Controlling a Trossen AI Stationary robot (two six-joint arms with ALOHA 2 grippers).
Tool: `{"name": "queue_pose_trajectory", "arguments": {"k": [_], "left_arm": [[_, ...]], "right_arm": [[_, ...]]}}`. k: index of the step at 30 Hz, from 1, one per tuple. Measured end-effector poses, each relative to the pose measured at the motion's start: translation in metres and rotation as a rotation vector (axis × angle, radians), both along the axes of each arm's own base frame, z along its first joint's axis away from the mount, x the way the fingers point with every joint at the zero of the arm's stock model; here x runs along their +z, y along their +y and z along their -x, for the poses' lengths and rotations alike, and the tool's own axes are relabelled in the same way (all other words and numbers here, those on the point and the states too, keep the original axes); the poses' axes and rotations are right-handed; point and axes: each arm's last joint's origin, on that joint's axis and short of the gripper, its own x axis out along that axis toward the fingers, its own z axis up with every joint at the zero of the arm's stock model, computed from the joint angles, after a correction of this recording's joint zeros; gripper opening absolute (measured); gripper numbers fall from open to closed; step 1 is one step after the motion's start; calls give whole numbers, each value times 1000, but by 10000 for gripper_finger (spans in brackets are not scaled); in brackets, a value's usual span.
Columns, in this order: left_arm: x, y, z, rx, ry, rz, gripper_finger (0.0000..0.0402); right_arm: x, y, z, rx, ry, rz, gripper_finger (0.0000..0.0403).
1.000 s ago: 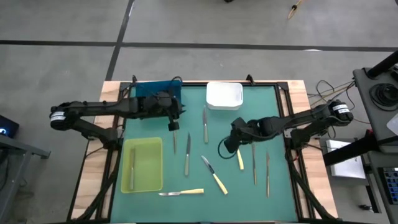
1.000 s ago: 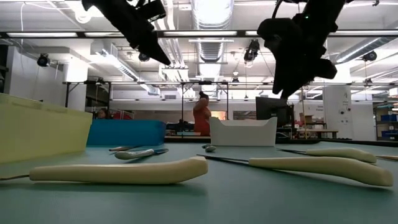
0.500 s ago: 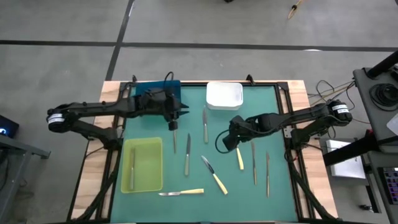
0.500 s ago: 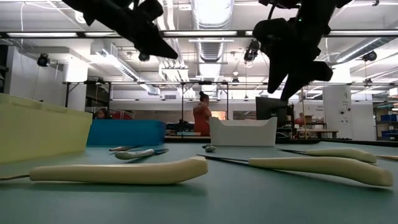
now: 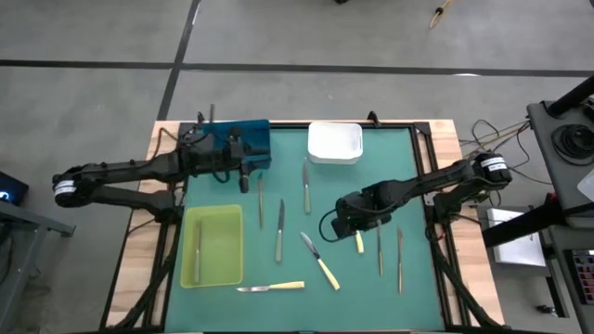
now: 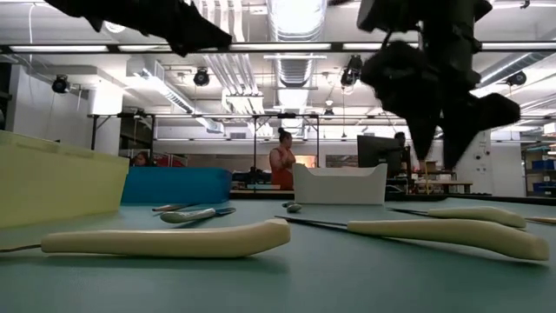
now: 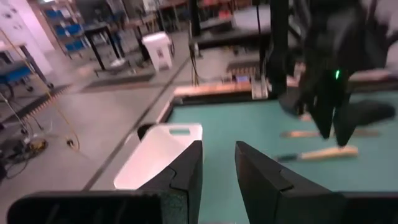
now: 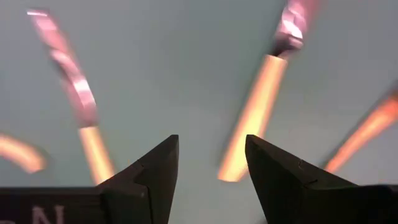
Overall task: Sort silverware by color (type)
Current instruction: Put the top yellow knife into the white bin
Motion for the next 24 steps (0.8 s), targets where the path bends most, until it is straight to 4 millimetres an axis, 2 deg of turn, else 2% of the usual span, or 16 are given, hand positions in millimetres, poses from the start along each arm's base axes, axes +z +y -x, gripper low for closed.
{"name": "queue_pose_trajectory", "arguments": {"k": [5, 13, 19, 24], "left_arm": [[14, -6, 18, -2, -52, 24, 77], [19, -12, 39, -3, -59, 25, 77], [20, -12, 42, -3, -56, 26, 77], [18, -12, 40, -2, -44, 29, 77]], "right_arm": [[-15, -1, -1, -19, 101, 15, 176], [-35, -1, -7, -2, 168, 50, 176], [-49, -2, -10, 21, 203, 68, 173], [-55, -2, -13, 31, 216, 69, 151]]}}
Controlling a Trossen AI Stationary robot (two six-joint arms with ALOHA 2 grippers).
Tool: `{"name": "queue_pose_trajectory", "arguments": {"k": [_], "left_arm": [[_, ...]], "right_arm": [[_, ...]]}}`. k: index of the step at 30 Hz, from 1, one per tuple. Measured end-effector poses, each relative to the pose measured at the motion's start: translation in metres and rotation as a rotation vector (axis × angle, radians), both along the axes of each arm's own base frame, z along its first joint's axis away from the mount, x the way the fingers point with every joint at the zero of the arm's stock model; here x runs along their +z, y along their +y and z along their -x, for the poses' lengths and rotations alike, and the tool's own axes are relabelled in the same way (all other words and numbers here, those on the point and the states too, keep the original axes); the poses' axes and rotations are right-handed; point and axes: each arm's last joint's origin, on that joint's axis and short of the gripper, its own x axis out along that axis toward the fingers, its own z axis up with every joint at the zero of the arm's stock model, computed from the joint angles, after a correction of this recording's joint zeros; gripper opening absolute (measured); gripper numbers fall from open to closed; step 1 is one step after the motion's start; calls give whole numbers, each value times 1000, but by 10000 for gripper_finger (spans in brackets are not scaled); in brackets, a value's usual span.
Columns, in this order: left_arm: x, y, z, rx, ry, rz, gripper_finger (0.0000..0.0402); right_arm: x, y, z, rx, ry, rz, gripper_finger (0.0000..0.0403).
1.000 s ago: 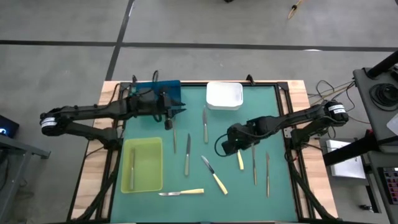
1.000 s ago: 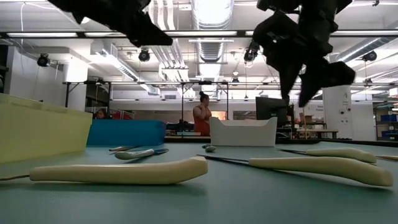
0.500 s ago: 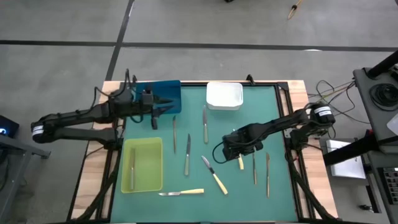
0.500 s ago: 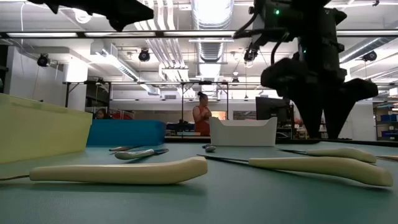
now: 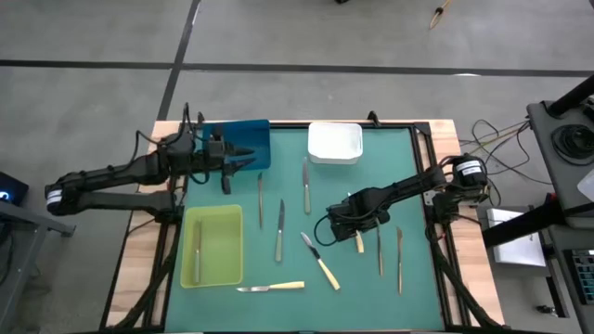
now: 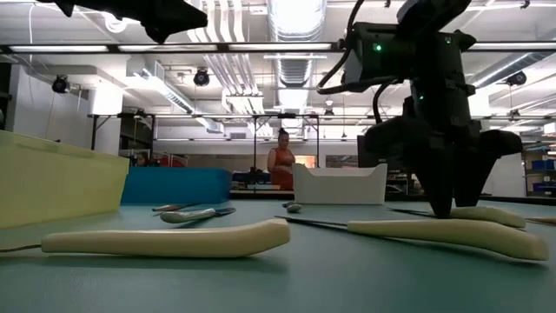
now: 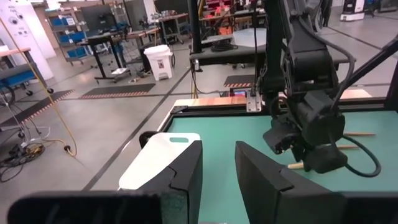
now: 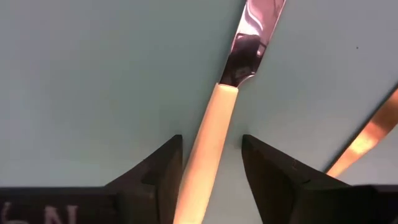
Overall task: Sort silverware by color (type)
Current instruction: Put the top yellow knife into the white bin
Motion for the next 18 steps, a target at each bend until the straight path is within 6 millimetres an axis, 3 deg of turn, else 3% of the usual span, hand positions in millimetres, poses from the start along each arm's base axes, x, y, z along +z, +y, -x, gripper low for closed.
{"name": "queue_pose_trajectory", "arguments": {"k": [12, 18], "left_arm": [[-2, 1, -4, 7, 14, -8, 77], [-2, 2, -6, 7, 9, -10, 77]], "right_arm": [[-3, 0, -2, -1, -7, 20, 56], [-3, 0, -2, 4, -9, 21, 45]]}}
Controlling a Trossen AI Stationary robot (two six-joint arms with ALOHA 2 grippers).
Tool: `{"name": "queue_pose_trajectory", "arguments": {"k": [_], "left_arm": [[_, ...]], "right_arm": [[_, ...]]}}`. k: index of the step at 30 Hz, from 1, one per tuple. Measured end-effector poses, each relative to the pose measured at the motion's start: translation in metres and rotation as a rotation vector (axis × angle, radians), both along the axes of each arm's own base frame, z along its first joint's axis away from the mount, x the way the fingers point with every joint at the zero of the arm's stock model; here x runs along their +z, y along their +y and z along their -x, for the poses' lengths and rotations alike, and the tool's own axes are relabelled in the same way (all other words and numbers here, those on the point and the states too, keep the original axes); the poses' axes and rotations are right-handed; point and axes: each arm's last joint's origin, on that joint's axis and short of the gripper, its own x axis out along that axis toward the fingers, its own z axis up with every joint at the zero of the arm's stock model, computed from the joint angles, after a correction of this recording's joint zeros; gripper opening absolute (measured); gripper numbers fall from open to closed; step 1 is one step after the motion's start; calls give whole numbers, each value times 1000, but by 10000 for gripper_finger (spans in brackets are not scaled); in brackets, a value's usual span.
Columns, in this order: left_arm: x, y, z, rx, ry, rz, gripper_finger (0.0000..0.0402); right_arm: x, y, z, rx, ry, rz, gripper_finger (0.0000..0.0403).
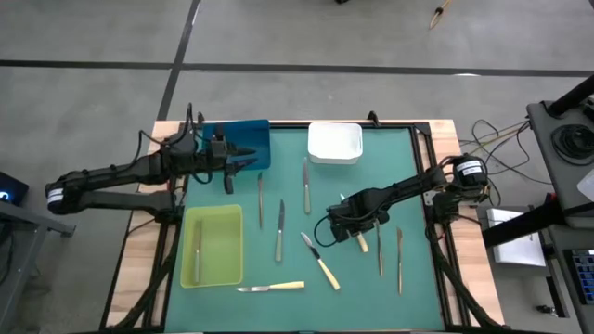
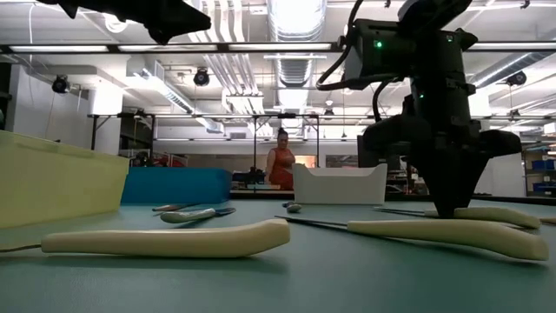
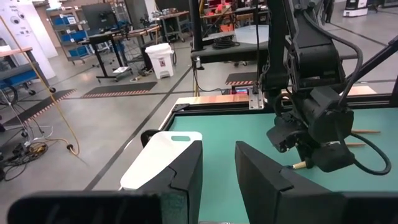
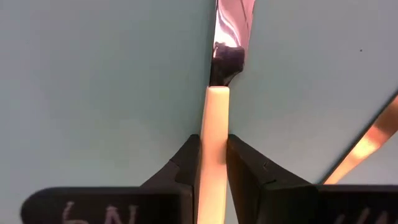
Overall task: Sort silverware by color (type)
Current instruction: Put the top yellow knife into the white bin
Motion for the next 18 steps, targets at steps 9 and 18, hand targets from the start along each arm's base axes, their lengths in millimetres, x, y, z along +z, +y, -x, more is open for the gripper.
{"name": "queue_pose_trajectory", "arguments": {"k": [9, 18], "left_arm": [[0, 0, 0, 1, -3, 7, 78], [1, 0, 0, 1, -17, 3, 77]], "right_arm": [[18, -3, 3, 51, -89, 73, 45], [49, -8, 10, 152, -214, 136, 45]]}}
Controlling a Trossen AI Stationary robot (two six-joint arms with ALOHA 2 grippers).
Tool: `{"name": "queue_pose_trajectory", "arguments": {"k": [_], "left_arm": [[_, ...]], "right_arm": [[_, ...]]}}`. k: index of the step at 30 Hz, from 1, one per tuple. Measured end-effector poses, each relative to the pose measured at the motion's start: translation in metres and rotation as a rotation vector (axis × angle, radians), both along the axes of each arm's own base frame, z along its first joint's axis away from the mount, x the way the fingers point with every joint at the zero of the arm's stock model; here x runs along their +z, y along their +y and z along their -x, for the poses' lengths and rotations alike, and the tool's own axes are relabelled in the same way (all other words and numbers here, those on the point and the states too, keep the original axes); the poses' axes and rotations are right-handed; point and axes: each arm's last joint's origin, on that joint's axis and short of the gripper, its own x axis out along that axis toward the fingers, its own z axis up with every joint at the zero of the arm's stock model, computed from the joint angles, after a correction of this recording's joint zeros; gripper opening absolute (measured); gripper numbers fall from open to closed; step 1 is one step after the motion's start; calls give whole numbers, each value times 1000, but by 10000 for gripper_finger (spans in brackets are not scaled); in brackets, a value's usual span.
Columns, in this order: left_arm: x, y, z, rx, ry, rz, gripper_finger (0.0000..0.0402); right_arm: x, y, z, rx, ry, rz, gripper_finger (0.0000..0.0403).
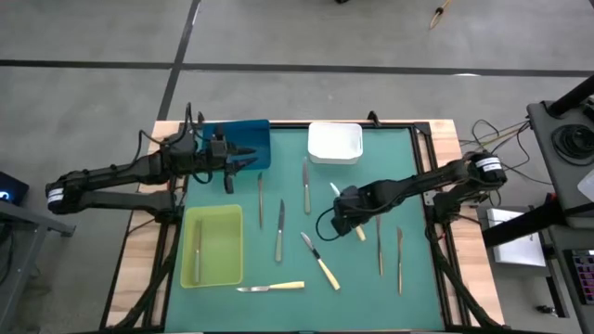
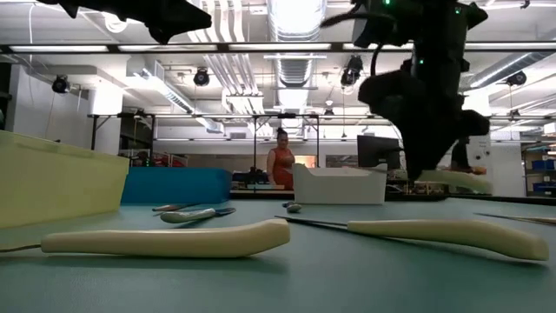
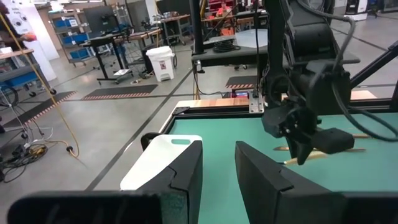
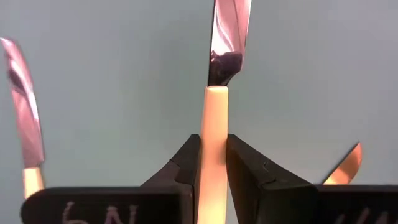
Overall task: Sort silverware by color (type)
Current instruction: Put the top yellow knife into the white bin
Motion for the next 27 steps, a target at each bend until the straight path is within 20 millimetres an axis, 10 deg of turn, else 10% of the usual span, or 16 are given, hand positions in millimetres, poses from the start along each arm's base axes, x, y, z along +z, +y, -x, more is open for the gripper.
{"name": "queue_pose_trajectory", "arguments": {"k": [27], "left_arm": [[0, 0, 0, 0, 2, 0, 78]], "right_arm": [[74, -85, -48, 304, -122, 233, 45]]}}
